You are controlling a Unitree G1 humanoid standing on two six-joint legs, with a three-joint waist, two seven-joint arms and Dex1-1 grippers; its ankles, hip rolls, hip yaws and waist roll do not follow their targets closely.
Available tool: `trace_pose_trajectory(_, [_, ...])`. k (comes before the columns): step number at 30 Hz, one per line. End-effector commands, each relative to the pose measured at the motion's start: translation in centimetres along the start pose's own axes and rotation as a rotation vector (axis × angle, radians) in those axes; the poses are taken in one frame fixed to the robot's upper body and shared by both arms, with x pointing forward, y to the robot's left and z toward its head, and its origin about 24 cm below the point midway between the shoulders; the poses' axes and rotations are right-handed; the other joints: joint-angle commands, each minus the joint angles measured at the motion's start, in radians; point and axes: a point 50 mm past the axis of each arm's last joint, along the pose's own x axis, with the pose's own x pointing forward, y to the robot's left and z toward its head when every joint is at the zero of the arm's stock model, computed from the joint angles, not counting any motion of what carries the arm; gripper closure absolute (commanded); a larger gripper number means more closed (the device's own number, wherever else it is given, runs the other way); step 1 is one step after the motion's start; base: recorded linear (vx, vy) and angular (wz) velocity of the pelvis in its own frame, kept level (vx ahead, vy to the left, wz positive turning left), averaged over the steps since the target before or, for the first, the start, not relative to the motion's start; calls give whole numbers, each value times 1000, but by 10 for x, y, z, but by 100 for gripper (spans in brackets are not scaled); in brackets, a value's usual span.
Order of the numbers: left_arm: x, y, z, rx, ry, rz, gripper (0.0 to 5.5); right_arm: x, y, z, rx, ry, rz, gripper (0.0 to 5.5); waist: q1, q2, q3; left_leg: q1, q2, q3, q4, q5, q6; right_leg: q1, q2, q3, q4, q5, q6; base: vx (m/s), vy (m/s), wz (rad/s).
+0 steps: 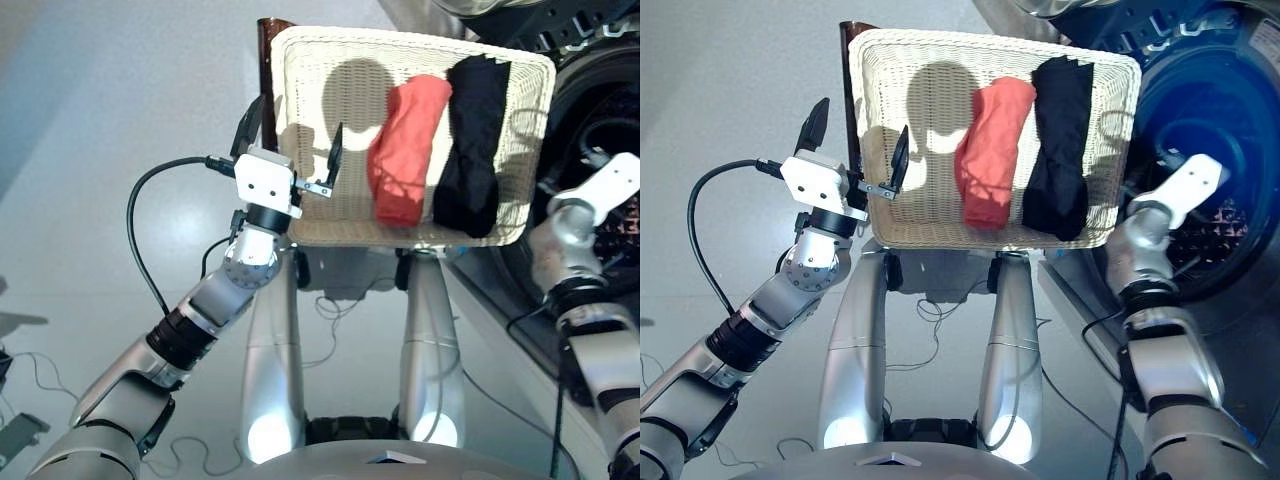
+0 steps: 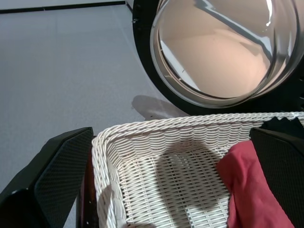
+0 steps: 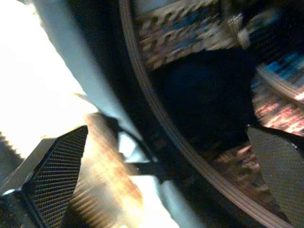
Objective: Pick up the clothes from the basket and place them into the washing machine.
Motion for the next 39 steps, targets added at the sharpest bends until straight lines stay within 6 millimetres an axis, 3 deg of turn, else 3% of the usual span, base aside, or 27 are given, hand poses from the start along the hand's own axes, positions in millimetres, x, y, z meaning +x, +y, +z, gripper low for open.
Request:
trace_pose_trajectory(1, [2, -8, 22, -56, -119, -24, 0, -18, 20, 16, 88, -133, 156, 0, -4, 2, -16, 83, 10, 3, 21, -117, -36, -7, 20, 5, -85, 70, -22, 0, 0, 0])
trace_pose_trajectory(5, [0, -6, 21, -54, -116, -12, 0, -46, 47, 13, 115, -152, 334, 0, -8, 0, -16, 95, 12, 3, 15, -114, -37, 6, 19, 3, -91, 72, -22, 0, 0, 0])
trace_pose_trajectory(10, [-3, 0, 22, -26, -124, -5, 0, -75, 73, 28, 84, -249, 552, 0, -12, -8, -16, 111, 18, 6, 2, -109, -41, 22, 21, 3, -101, 73, -20, 0, 0, 0])
trace_pose_trajectory(15, [-4, 0, 23, -7, -137, -19, 0, -88, 86, 41, 14, -348, 678, 0, -10, -8, -16, 117, 18, 4, 0, -107, -42, 29, 20, -2, -97, 71, -20, 0, 0, 0])
trace_pose_trajectory(18, [-7, -4, 4, -17, -53, -34, 0, -96, 94, 51, 6, -403, 740, 0, -12, -12, -16, 116, 18, 1, 3, -105, -43, 31, 19, -3, -93, 72, -20, 0, 0, 0])
trace_pose_trajectory(21, [-7, -13, -16, -55, 42, -53, 0, -104, 105, 67, 58, -465, 789, 0, -17, -22, -16, 118, 20, -1, 7, -105, -44, 30, 22, -2, -86, 71, -20, 0, 0, 0])
trace_pose_trajectory(27, [8, -53, -50, -108, 190, -107, 0, -119, 134, 96, 138, -594, 853, 0, -38, -57, -16, 113, 26, -3, 15, -102, -49, 27, 27, 0, -77, 71, -21, 0, 0, 0])
trace_pose_trajectory(32, [25, -75, -54, -145, 220, -110, 0, -134, 159, 116, 110, -711, 944, 0, -56, -80, -16, 107, 32, -6, 18, -97, -55, 20, 33, 4, -73, 76, -22, 0, 0, 0])
trace_pose_trajectory(35, [35, -91, -59, -130, 254, -161, 0, -147, 188, 122, 129, -721, 1048, 0, -62, -91, -16, 93, 41, -5, 31, -95, -62, 3, 40, 10, -64, 80, -24, 0, 0, 0])
trace_pose_trajectory(39, [47, -97, -54, -133, 239, -171, 0, -162, 209, 126, 171, -715, 1134, 0, -65, -95, -16, 74, 47, -7, 40, -93, -67, -19, 49, 13, -54, 78, -25, 0, 0, 0])
